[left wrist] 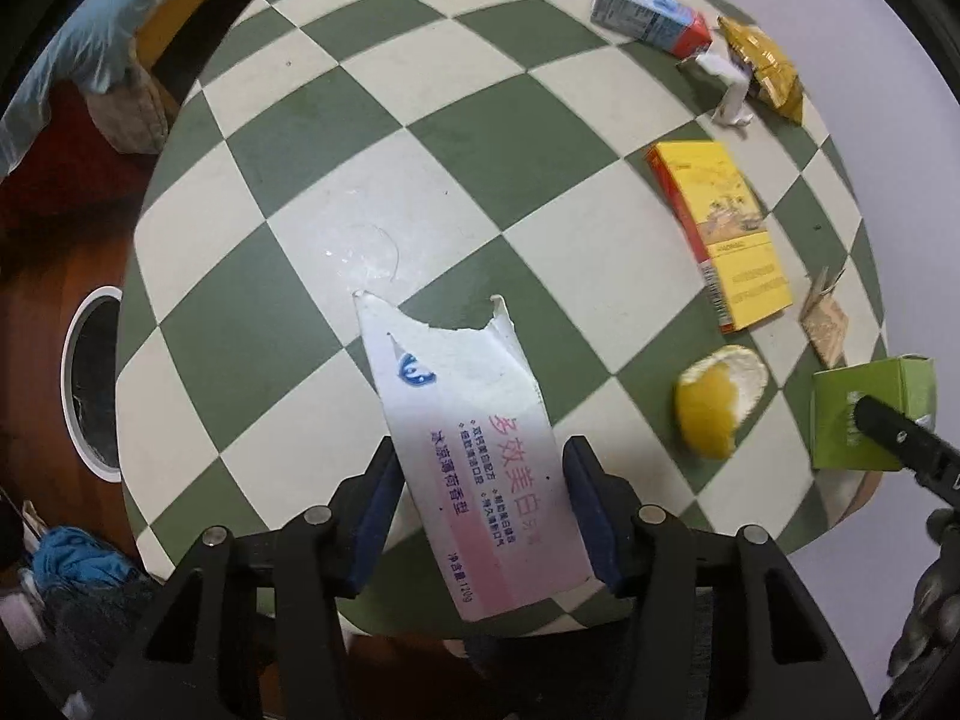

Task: Collect trash
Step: 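Carry the white tube and green box over the bin and release both, then move both tools back from the bin toward the table, then grasp the yellow HAOMAO pack with the right tool while the left tool grasps the orange peel, then carry the yellow pack and orange peel toward the bin, then open both tools over the bin to drop the pack and peel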

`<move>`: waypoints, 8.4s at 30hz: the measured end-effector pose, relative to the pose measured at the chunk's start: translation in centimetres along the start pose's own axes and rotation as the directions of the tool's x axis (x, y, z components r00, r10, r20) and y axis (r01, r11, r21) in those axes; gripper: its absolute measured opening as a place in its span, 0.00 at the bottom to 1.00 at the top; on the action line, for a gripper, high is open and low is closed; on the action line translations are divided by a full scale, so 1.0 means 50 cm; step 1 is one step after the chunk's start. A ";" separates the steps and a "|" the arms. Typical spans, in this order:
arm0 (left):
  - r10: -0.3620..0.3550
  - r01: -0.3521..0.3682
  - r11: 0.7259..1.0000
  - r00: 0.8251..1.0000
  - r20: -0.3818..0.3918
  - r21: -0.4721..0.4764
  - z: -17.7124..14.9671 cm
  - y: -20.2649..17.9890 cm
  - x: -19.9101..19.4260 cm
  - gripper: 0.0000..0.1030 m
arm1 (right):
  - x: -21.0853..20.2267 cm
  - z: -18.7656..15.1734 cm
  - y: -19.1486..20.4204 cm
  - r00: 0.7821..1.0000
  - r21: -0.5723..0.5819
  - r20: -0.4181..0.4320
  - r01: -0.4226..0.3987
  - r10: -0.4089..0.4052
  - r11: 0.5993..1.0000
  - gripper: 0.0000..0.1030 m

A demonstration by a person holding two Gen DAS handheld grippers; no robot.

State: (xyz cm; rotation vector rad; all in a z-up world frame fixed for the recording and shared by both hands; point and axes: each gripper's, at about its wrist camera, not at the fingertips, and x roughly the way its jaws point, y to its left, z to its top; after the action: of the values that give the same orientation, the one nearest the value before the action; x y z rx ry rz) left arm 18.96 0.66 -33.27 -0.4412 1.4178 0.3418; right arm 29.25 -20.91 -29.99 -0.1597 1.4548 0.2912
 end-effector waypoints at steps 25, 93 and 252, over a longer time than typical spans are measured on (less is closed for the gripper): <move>0.051 -0.028 0.997 0.917 0.394 -0.066 0.020 0.325 -0.377 0.44 | -0.222 0.015 0.314 0.943 -0.169 0.247 -0.184 0.222 0.968 0.89; 0.309 -0.155 0.789 0.936 0.165 -0.595 -0.316 0.984 -0.250 0.93 | 0.119 -0.291 1.168 0.986 -0.693 -0.075 -0.160 0.150 0.703 1.00; 0.195 -0.111 0.774 0.978 0.068 -0.623 -0.185 1.121 -0.091 0.96 | 0.373 -0.202 1.261 0.949 -0.597 -0.287 -0.283 0.129 0.751 0.96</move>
State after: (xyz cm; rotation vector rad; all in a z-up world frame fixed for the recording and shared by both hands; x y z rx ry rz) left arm -16.59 45.20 -34.72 -0.8233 1.1910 0.9719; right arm 2.95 38.27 -45.28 -0.6006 1.5564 0.9822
